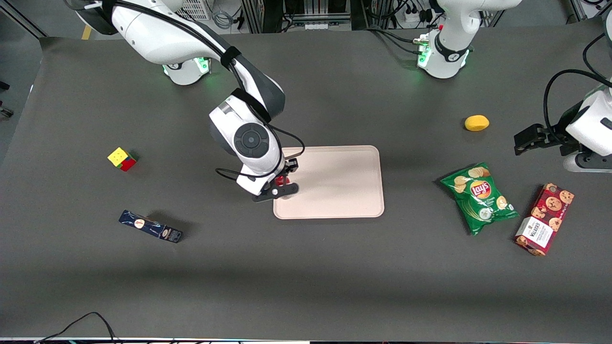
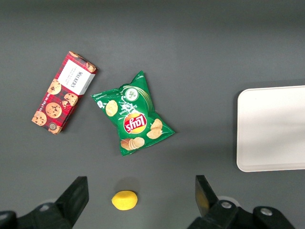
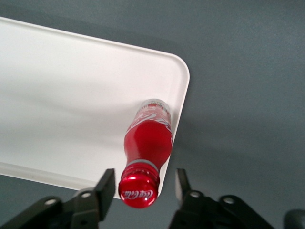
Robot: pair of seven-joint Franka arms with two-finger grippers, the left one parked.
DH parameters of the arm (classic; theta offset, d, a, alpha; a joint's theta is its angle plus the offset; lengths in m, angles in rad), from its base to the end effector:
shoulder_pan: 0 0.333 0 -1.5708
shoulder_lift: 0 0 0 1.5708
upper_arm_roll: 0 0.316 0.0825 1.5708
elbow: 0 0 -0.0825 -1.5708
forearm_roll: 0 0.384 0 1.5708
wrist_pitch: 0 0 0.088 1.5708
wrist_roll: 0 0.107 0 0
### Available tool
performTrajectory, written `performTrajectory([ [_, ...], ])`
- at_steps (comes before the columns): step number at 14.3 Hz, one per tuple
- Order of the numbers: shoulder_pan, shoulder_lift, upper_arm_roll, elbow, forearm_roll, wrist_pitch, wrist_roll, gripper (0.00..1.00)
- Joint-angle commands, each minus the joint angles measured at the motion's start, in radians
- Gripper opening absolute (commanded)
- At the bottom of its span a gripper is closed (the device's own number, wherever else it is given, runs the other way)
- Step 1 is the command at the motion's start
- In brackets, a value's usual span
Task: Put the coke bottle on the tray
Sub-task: 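Lower the bottle onto the tray's edge and open the right gripper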
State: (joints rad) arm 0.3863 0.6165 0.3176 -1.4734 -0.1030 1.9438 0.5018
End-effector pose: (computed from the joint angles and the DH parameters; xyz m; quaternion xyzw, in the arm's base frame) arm 0.5581 0.4166 0.3215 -0.9923 -0.1000 0.0731 0.0049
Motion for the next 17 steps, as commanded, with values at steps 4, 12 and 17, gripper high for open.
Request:
performTrajectory([
  [4,-0.001,-0.073,0.005,0.011,-0.012,-0.009,0.024,1.00],
  [12,-0.009,-0.136,0.003,0.065,-0.009,-0.129,0.009,1.00],
  [17,-0.079,-0.318,-0.021,0.055,-0.007,-0.270,-0.158,1.00],
])
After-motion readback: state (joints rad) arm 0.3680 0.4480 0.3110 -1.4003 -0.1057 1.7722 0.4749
